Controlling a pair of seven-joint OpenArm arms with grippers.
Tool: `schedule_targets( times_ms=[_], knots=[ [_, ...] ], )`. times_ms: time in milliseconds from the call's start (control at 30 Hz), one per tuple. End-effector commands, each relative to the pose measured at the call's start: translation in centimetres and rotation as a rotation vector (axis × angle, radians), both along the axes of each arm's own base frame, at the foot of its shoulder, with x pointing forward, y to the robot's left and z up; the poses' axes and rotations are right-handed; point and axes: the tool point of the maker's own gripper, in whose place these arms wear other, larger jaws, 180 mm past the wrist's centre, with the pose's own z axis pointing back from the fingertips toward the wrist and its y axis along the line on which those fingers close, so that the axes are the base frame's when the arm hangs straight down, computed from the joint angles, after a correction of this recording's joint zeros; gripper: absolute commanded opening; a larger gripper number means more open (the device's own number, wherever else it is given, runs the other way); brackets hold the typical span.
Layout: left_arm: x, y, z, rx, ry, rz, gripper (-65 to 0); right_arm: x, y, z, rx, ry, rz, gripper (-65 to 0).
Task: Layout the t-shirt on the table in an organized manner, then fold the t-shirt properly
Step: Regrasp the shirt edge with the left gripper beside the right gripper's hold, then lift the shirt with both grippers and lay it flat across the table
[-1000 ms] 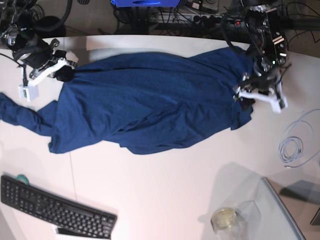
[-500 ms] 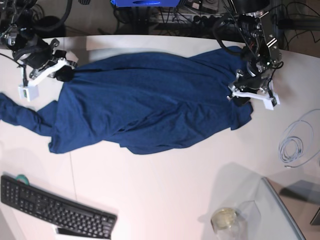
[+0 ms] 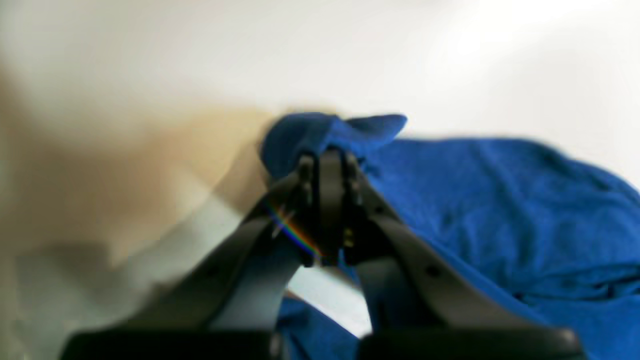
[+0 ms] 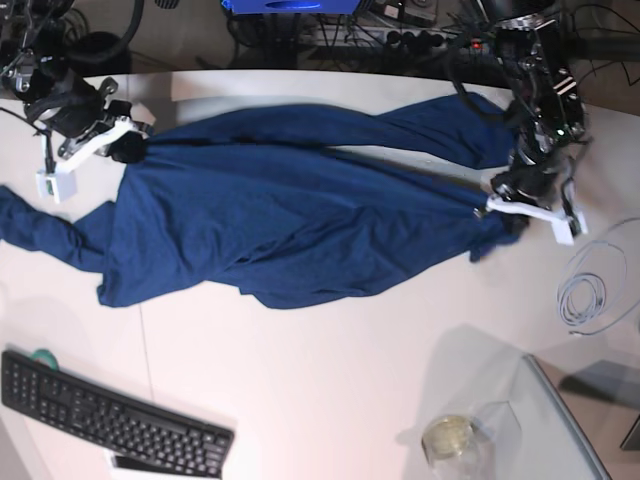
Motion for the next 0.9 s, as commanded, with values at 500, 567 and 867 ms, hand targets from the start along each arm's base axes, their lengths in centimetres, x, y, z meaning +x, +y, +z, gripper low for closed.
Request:
schedule_targets(
  times_ms=[500,567,867],
  knots=[
    [16.1,-6.3,6.7,-0.124,-0.129,-0.111,-65.0,17.6,-8.1,2.5,0.041,-0.020,-0.174,-64.8],
    [18.7,-6.7,10.1,-0.126,-0.197,-0.108,-65.0,19.8,-9.7,6.5,-0.004,-0.113,-0.167,-64.8],
    [21.4,-7.2,26.9,-0.166,-0.615,-0.061,-65.0,20.7,-14.0,23.2,-0.344,-0.603,-0.054,-64.8]
  ],
)
